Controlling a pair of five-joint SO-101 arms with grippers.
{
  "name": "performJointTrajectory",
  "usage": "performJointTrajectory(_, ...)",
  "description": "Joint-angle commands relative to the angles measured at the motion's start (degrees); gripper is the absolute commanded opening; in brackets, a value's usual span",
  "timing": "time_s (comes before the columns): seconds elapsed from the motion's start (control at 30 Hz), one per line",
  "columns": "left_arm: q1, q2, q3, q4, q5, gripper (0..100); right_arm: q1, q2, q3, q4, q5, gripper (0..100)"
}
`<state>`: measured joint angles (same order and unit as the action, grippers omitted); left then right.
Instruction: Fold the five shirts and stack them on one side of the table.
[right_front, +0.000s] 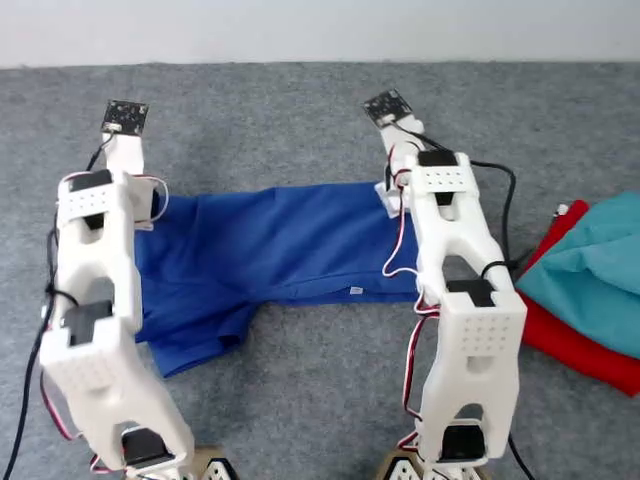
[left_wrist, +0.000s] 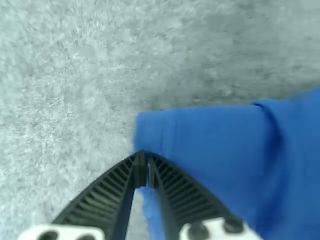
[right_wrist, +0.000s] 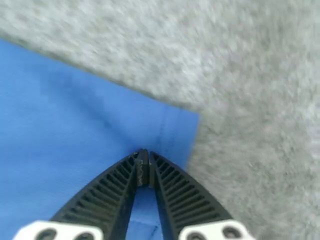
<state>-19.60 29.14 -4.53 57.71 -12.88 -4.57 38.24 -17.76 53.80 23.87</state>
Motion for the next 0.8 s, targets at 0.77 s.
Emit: performJointTrajectory(0.77, 0.2, 1.1, -35.7, 32.9, 0.2, 1, -8.0, -18.3, -0.4, 9.5, -0.4, 0.9)
